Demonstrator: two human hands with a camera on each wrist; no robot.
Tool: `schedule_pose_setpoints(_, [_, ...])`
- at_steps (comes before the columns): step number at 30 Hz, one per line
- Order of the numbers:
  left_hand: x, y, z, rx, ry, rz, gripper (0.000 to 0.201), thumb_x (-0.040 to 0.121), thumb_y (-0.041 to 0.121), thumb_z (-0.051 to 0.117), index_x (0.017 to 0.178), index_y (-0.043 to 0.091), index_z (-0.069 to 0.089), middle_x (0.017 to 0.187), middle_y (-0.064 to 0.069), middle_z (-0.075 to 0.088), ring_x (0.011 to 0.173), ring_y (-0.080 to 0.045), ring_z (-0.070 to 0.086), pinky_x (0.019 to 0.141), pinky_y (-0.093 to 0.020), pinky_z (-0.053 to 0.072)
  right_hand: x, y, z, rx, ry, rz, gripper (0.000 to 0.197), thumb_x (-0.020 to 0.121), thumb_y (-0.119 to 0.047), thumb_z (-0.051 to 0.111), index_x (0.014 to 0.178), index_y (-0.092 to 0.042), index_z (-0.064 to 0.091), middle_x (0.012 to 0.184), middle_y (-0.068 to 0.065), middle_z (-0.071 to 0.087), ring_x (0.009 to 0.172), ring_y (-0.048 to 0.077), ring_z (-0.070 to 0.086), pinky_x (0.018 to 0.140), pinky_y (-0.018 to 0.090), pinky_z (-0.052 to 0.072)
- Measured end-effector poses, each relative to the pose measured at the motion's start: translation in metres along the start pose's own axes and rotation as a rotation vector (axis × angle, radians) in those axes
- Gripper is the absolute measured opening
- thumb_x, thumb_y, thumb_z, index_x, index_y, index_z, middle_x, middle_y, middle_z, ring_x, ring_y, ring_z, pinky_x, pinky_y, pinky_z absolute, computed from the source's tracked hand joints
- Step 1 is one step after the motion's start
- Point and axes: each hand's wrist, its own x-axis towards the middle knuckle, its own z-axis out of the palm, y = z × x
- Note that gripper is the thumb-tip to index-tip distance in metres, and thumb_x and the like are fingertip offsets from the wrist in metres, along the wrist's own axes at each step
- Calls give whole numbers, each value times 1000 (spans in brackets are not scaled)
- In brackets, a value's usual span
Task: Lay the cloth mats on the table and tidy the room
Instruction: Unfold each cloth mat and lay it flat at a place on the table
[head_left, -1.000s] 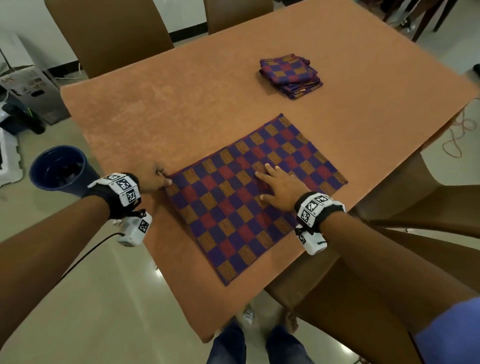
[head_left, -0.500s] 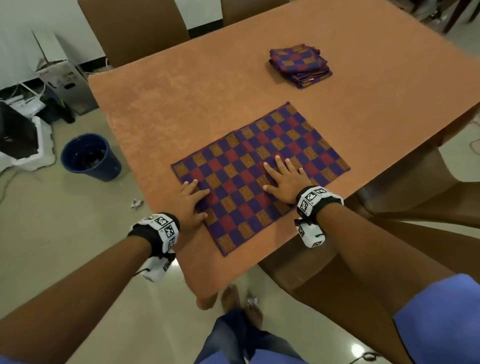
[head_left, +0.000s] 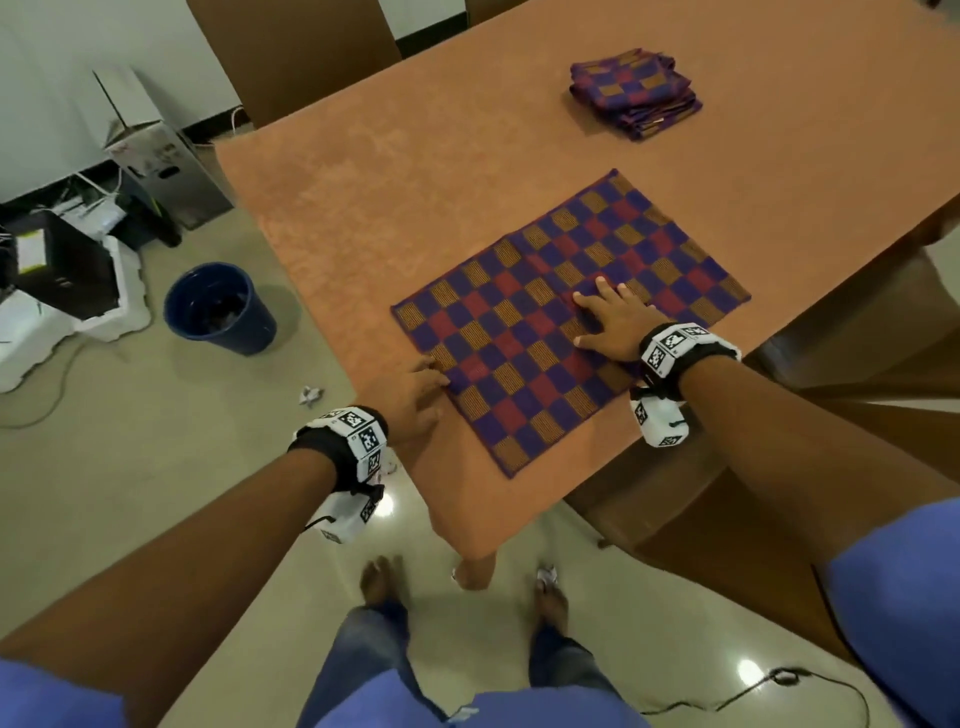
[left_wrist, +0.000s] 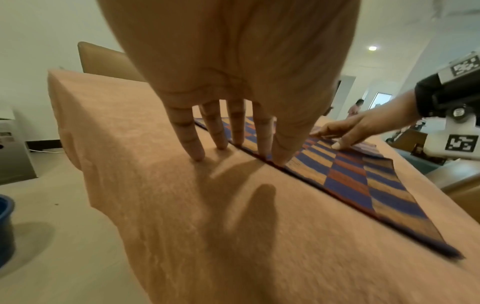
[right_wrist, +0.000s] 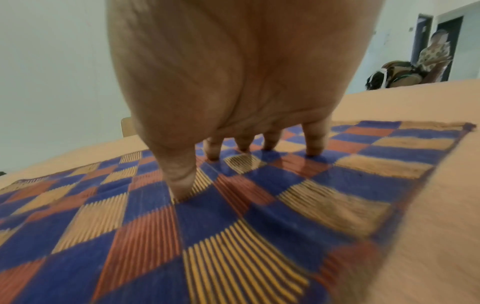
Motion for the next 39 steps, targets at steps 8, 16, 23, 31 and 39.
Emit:
schedule_pose_setpoints(8, [13, -102, -62, -204, 0, 157, 30, 88, 21, 61, 118, 14, 63, 119, -7, 65, 106, -21, 62, 93, -30, 47, 0, -100, -21, 100, 483, 185, 31, 89, -42, 57, 114, -24, 64, 113, 6, 63, 101, 32, 61, 74, 42, 52])
schedule_pose_setpoints(16, [37, -186, -129, -95, 29, 159, 27, 87, 25, 62, 112, 17, 66, 116, -6, 65, 106, -23, 61, 89, -29, 45, 24, -191, -31, 303, 506, 226, 23, 88, -42, 58, 104, -28, 67, 108, -4, 68, 103, 24, 62, 81, 37, 49])
schedule_pose_setpoints(23, [109, -179, -173, 49, 46, 185, 31, 84, 28, 64, 115, 20, 63, 119, -9, 61, 109, -28, 55, 92, -31, 39, 76, -182, -68, 327, 469, 284, 22, 84, -35, 56, 103, -31, 67, 106, -4, 68, 101, 25, 63, 82, 37, 51])
schedule_pose_setpoints(31, [226, -133, -204, 219, 51, 166, 54, 74, 38, 73, 124, 28, 54, 131, -9, 51, 119, -30, 48, 98, -42, 43, 176, -88, -147, 326, 569, 383, 40, 84, -30, 61, 124, -23, 58, 133, 10, 52, 121, 30, 52, 97, 42, 45])
schedule_pose_setpoints(39, [301, -107, -210, 288, -53, 87, 85, 66, 38, 81, 138, 30, 37, 153, -4, 27, 137, -32, 31, 110, -46, 34, 251, -8, -215, 261, 615, 372, 60, 78, -61, 45, 114, -15, 58, 115, 13, 61, 103, 37, 59, 82, 43, 47])
